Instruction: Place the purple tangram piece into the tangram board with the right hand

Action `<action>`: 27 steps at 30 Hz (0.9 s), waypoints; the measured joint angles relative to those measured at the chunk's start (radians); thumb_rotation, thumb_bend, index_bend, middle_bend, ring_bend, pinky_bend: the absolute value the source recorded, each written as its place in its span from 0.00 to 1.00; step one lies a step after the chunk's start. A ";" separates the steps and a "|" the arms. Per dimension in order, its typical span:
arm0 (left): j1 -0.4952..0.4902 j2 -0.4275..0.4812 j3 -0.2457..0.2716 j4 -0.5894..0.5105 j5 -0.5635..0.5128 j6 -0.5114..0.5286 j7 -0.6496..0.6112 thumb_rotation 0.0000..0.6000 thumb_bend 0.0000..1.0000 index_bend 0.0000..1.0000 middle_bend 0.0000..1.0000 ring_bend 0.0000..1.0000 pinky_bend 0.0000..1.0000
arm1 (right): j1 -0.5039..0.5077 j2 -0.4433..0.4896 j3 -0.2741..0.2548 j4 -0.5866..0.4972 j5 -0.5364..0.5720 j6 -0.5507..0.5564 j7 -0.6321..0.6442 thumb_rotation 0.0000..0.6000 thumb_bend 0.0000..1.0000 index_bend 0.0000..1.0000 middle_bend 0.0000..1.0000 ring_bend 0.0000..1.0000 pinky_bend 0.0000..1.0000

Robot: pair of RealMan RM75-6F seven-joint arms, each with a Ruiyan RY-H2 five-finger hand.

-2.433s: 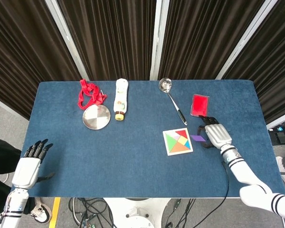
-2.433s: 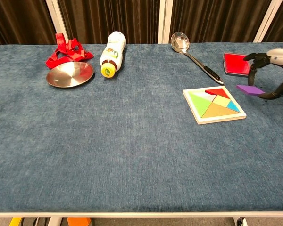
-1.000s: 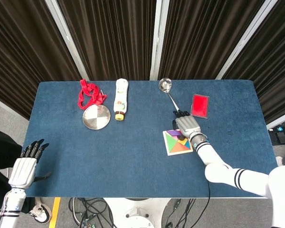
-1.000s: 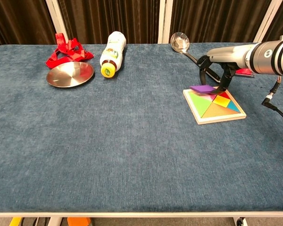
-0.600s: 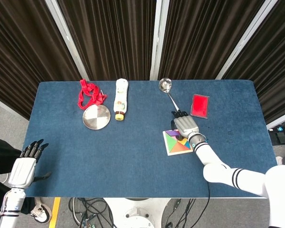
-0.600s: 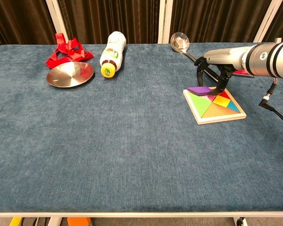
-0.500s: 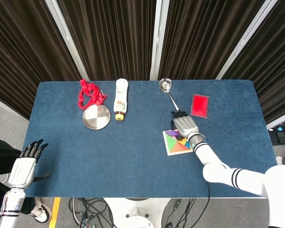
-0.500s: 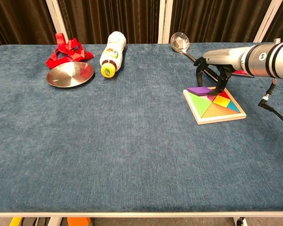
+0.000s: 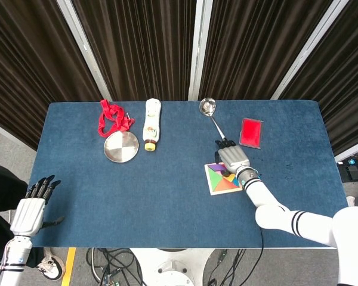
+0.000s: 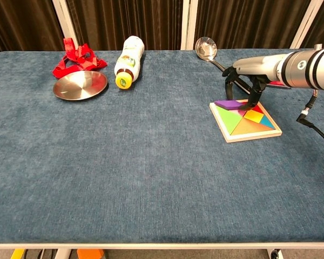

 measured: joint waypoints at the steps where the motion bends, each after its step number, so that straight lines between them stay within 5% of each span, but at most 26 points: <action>1: 0.000 0.000 0.000 0.001 0.000 0.000 -0.001 1.00 0.03 0.13 0.05 0.00 0.14 | 0.001 0.000 0.000 0.001 0.000 -0.002 0.001 1.00 0.22 0.32 0.00 0.00 0.00; 22: 0.000 0.002 -0.002 0.001 0.003 0.004 -0.010 1.00 0.03 0.14 0.05 0.00 0.14 | -0.022 0.051 0.015 -0.057 -0.064 0.015 0.063 1.00 0.23 0.27 0.00 0.00 0.00; 27: 0.000 0.002 -0.002 0.002 0.000 0.000 -0.013 1.00 0.03 0.14 0.05 0.00 0.14 | -0.037 0.064 0.019 -0.072 -0.107 0.007 0.097 1.00 0.59 0.30 0.00 0.00 0.00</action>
